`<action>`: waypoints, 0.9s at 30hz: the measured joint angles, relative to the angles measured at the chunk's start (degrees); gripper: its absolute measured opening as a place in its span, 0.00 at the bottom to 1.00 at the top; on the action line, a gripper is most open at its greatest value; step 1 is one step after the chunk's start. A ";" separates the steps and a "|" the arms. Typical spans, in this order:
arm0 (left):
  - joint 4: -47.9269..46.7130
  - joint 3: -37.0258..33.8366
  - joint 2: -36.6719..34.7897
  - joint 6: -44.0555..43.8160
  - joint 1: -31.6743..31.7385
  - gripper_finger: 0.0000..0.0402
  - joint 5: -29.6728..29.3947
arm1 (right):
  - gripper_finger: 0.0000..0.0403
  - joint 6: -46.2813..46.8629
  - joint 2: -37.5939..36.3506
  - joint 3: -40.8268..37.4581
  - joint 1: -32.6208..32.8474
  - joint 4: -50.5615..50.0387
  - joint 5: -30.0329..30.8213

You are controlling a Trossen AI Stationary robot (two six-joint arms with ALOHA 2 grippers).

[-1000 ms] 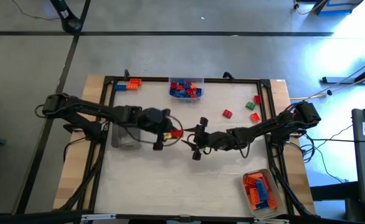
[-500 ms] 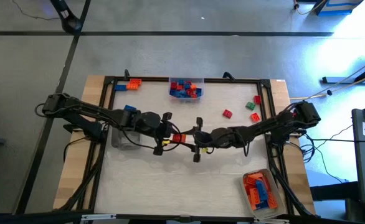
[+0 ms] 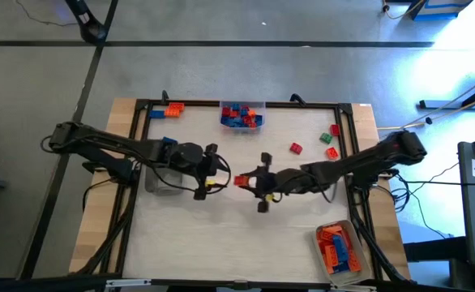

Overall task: Sort blocks by size
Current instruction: Put the orange 8 stud game piece into the gray bin

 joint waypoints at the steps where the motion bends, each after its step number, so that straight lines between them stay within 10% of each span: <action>1: -1.76 0.01 -1.18 -0.14 0.04 0.59 0.01 | 0.34 2.30 -0.82 1.63 0.81 -4.79 -0.03; 12: -16.12 0.01 -8.44 -2.37 0.04 0.58 -4.91 | 0.34 43.26 -4.13 16.85 14.42 -53.98 -3.88; 27: -16.28 -0.01 -8.42 -2.13 0.04 0.59 -5.81 | 0.36 107.03 -4.04 11.82 35.44 -77.23 -22.67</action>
